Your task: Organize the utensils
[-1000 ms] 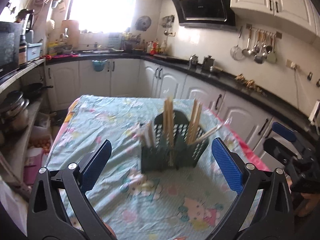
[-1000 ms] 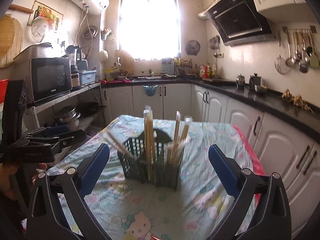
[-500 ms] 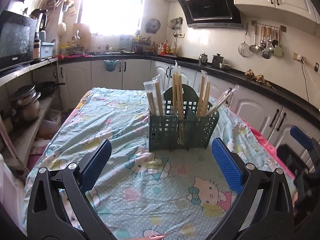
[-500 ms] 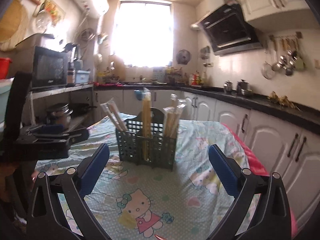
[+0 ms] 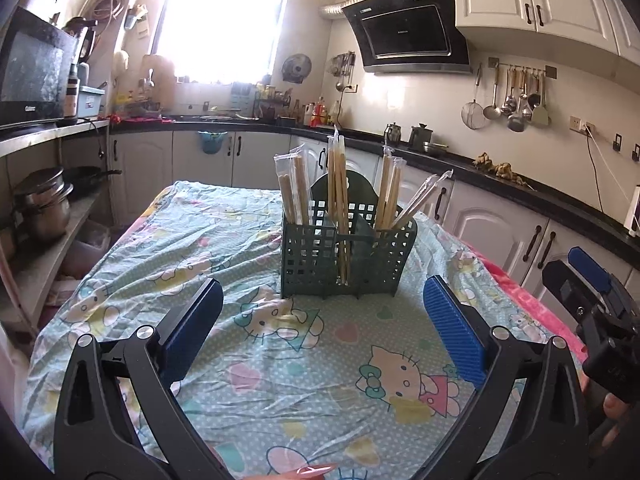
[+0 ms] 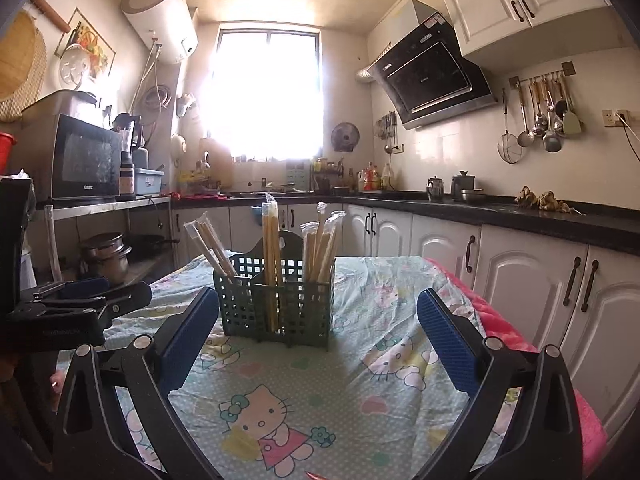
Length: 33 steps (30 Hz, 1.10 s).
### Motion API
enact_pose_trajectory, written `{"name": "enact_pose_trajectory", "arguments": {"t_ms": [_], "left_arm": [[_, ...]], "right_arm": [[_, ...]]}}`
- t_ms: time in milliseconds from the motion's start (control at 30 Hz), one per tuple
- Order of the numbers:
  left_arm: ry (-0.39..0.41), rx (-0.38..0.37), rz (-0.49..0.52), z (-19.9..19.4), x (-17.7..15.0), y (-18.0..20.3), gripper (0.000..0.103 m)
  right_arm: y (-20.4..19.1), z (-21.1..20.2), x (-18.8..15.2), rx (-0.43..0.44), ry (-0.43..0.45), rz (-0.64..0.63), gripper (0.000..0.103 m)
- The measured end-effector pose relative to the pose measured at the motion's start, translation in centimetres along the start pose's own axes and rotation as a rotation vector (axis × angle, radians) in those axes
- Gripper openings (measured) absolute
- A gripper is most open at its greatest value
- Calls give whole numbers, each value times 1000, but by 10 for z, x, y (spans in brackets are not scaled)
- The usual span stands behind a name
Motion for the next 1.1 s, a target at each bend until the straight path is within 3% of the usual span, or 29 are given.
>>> {"name": "enact_pose_trajectory", "arguments": {"t_ms": [1100], "left_arm": [[10, -10, -5, -2, 0, 3, 92]], "right_arm": [[-1, 1, -2, 1, -7, -10, 97]]}}
Point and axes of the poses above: each gripper's, at about its wrist camera, not at the fingertips, and z roughly the way its jaws point, y to its right, x to its top, the point moved 3 cm from there along z, roughly the way its jaws point, and after that the axes turned 9 degrees about -x, right-handed, at the moved point
